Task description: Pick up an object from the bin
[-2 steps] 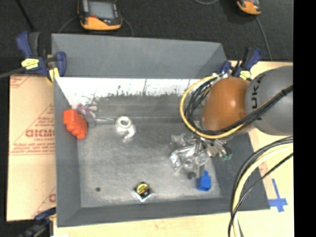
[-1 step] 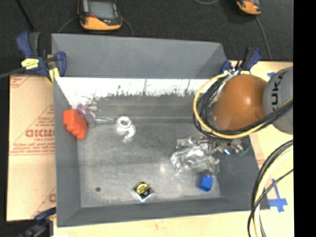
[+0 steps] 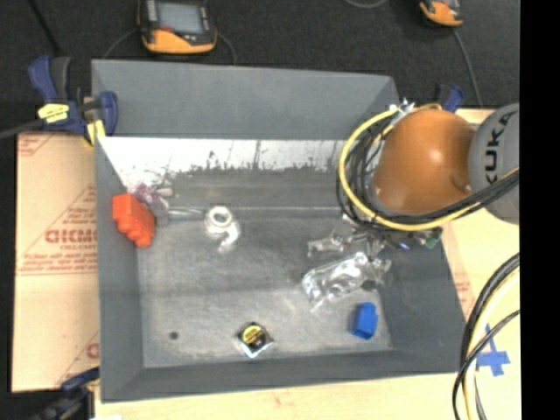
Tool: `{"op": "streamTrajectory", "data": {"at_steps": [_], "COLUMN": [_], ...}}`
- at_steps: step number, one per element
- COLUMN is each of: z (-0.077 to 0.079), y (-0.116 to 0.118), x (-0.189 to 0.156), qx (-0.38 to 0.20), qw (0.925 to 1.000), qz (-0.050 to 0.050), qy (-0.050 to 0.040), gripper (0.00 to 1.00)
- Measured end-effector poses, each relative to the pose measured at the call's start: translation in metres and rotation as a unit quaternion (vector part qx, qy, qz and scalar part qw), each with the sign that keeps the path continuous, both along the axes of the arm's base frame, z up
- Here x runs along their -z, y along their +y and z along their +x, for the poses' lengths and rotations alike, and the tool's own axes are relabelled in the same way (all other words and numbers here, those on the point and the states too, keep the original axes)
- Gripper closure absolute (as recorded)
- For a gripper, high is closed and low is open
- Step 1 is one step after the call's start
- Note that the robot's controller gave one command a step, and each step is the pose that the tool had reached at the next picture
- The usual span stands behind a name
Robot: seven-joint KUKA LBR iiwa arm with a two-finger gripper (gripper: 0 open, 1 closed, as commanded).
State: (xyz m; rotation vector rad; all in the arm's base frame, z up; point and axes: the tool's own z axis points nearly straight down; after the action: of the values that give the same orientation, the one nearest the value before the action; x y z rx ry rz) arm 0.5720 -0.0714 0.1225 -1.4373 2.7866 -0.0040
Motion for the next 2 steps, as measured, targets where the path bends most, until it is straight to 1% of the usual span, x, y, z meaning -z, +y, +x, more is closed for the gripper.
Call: {"op": "streamTrajectory", "data": {"at_steps": [1, 2], "z": [-0.0014, -0.0004], "y": [-0.0106, -0.0107], "x": [0.0540, 0.0531], "qx": [-0.044, -0.041], "qw": [0.9990, 0.9991], "qz": [0.001, 0.002], "qy": [0.0023, 0.0013], "gripper": [0.00, 0.00]}}
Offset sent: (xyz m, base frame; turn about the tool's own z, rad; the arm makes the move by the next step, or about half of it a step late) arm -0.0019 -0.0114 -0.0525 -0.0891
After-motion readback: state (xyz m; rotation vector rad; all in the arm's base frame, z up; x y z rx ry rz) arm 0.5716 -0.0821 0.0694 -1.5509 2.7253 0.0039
